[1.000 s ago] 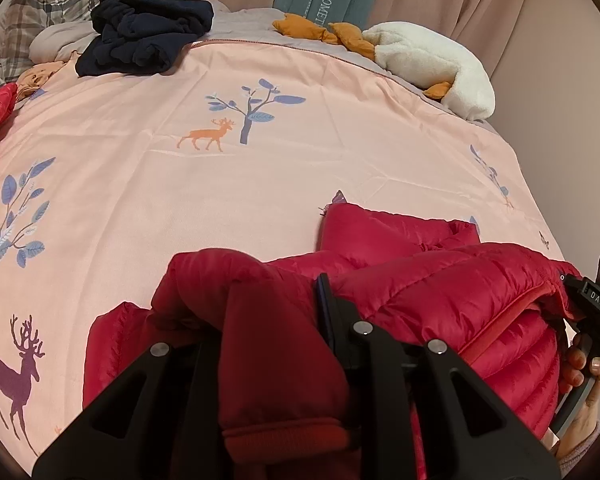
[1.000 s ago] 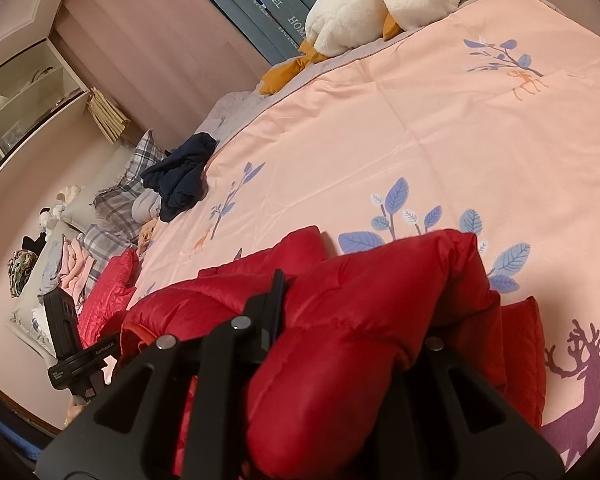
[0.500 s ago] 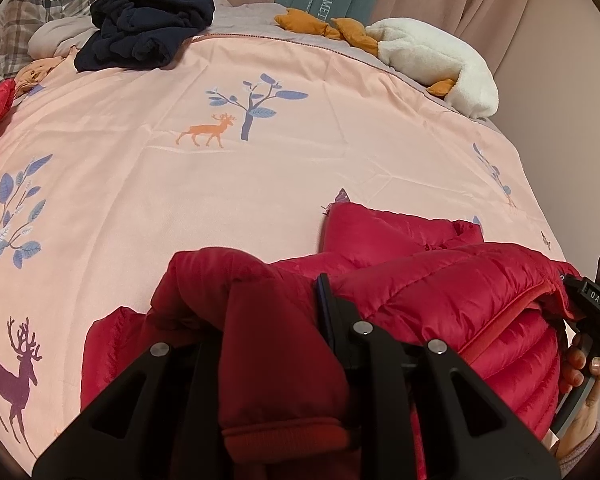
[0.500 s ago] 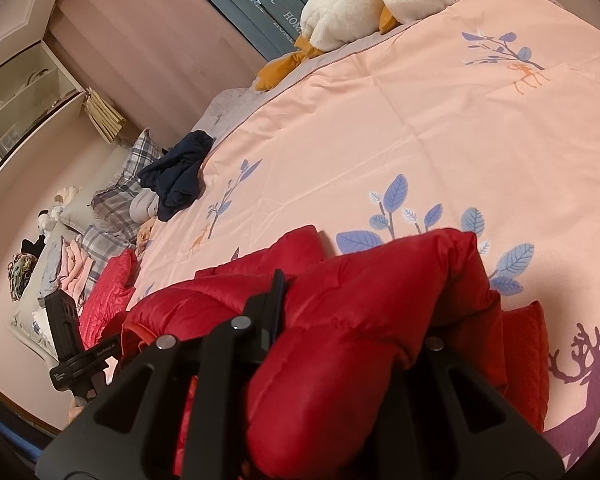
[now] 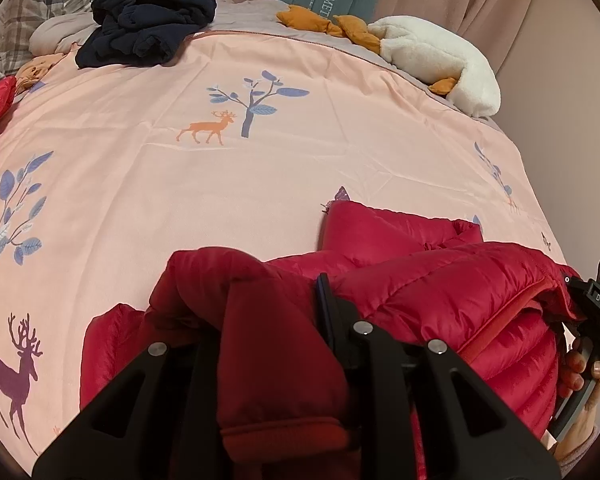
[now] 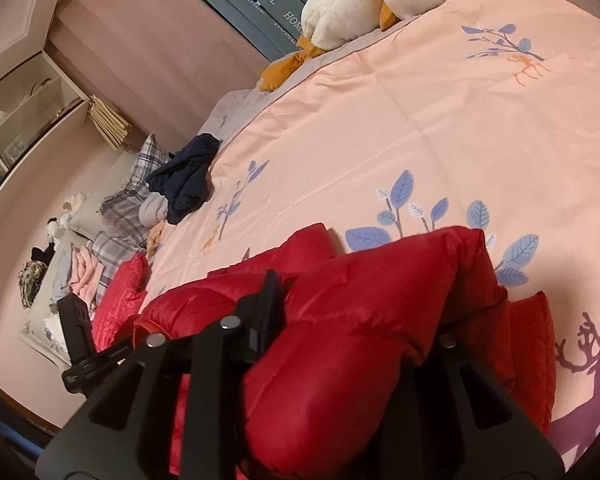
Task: Fold large clothes
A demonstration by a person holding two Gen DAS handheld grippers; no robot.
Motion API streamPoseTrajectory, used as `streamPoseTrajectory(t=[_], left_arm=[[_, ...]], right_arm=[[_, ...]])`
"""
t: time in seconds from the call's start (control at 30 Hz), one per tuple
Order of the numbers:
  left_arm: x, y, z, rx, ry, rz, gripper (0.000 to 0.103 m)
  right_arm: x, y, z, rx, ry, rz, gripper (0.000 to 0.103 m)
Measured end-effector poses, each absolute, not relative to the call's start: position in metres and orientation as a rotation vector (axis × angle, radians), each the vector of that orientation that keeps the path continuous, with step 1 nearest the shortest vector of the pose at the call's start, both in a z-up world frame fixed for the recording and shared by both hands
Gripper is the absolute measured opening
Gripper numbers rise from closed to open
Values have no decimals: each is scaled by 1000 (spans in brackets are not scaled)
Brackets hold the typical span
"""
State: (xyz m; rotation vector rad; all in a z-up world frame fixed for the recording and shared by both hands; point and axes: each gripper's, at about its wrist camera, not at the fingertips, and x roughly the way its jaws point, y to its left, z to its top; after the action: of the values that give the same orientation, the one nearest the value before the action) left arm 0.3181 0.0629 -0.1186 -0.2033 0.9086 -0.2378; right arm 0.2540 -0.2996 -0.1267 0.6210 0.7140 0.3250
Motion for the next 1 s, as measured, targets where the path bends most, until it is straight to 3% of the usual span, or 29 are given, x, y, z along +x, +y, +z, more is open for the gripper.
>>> streamPoseTrajectory(t=[0.1, 0.5, 1.0], left_arm=[[316, 62, -118, -208, 910, -232, 22], [305, 61, -106, -215, 890, -226, 29], [294, 61, -94, -236, 867, -236, 44]], right_arm=[[250, -299, -125, 622, 707, 326, 35], [237, -299, -115, 630, 693, 330, 45], [236, -301, -113, 632, 692, 330, 46]])
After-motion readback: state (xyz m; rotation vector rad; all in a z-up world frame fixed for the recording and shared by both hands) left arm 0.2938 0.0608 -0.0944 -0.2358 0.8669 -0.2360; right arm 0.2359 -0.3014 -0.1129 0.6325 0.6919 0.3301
